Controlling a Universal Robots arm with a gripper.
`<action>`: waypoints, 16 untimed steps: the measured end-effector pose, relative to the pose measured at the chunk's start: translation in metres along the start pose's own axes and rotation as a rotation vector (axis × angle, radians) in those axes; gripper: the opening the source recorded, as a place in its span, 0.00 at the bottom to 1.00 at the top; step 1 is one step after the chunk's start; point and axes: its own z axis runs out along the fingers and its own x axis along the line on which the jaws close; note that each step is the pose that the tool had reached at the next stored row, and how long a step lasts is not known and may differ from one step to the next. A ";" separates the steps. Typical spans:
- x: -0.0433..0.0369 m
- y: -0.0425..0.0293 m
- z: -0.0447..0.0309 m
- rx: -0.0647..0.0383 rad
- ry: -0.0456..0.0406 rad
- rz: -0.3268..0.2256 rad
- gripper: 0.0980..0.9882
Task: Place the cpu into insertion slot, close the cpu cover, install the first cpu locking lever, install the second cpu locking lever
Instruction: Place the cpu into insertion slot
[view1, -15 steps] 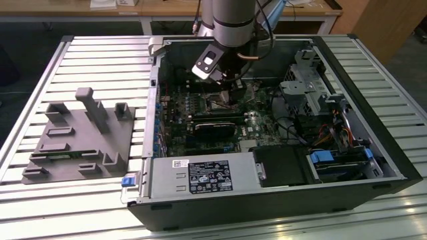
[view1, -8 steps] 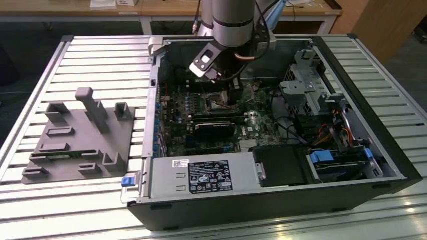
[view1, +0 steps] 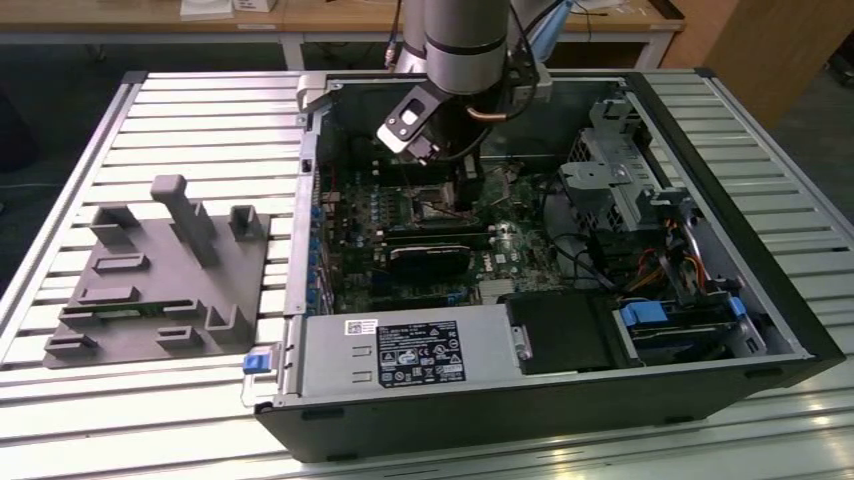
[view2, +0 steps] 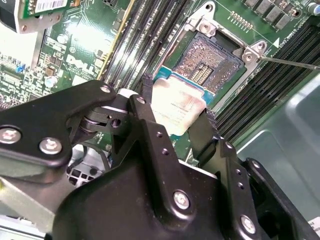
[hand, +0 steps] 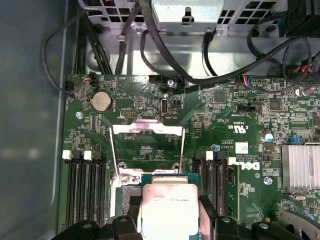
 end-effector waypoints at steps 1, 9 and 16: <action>0.0005 -0.0004 0.0001 0.000 0.0000 0.000 0.49; 0.0046 -0.0077 0.0023 0.000 0.0000 0.000 0.49; 0.0082 -0.0118 0.0076 0.000 0.0000 0.000 0.49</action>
